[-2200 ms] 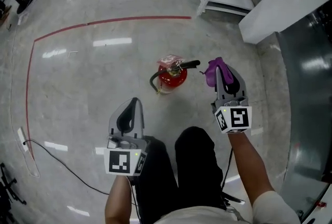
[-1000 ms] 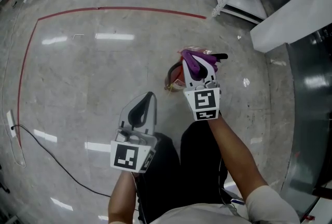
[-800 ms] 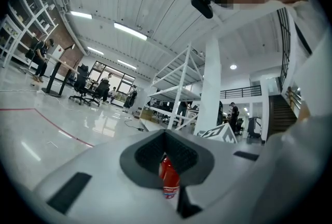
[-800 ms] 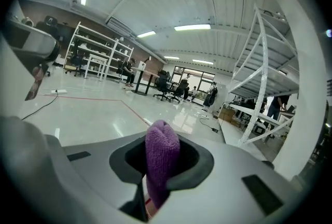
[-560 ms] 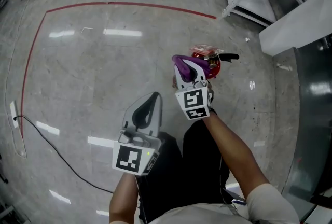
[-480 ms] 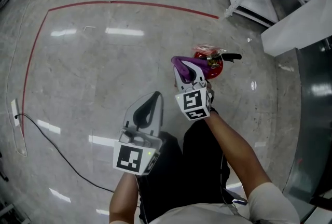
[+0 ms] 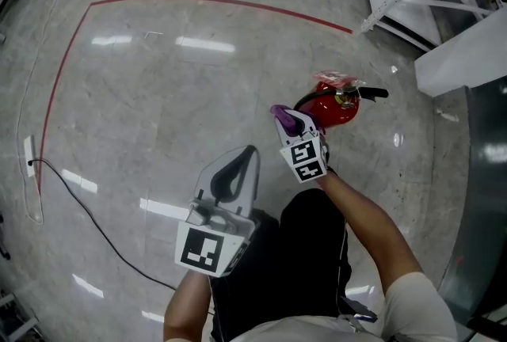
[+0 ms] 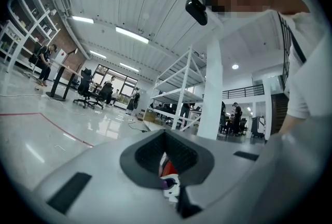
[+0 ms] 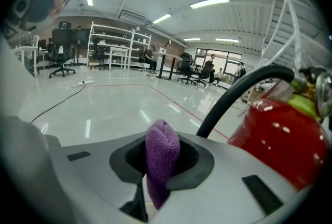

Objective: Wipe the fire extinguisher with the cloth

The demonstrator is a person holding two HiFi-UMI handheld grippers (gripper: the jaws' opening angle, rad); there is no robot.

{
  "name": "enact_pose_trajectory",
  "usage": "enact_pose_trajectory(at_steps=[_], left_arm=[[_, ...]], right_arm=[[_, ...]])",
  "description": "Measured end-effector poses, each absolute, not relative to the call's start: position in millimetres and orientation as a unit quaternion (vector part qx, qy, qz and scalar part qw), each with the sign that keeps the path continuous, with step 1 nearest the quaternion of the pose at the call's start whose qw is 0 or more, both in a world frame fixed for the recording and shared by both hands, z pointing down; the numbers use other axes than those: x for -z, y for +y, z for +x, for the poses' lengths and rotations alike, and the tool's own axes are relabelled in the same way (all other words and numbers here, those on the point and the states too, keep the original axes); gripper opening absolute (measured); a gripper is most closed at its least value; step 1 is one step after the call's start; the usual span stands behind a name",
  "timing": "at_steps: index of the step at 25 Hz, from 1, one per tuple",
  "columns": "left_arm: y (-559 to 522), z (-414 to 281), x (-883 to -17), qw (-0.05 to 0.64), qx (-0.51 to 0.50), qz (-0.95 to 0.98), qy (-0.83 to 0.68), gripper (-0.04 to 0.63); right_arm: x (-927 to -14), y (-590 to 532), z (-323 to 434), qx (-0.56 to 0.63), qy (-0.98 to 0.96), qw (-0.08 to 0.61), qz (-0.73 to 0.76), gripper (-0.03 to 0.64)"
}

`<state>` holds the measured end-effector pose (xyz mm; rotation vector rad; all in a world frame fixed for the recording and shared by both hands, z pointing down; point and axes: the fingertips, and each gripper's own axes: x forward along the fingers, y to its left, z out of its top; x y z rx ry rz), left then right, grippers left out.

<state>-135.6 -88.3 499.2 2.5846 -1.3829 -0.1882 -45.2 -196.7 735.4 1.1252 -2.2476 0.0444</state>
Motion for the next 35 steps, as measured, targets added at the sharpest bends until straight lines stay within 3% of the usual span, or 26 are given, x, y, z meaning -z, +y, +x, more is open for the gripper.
enact_pose_trajectory(at_steps=[13, 22, 28, 35], left_arm=[[-76, -136, -507, 0.142, 0.049, 0.870, -0.470, 0.003], [-75, -138, -502, 0.111, 0.063, 0.868, -0.480, 0.003], [-76, -127, -505, 0.118, 0.053, 0.869, -0.478, 0.003], [-80, -103, -512, 0.123, 0.038, 0.874, -0.468, 0.003]], right_arm=[[-869, -183, -40, -0.025, -0.839, 0.389, 0.379, 0.069], [-894, -166, -44, -0.071, -0.868, 0.379, 0.314, 0.069], [-865, -121, -47, -0.157, -0.917, 0.297, 0.217, 0.069], [-727, -113, 34, -0.196, -0.931, 0.044, 0.303, 0.069]])
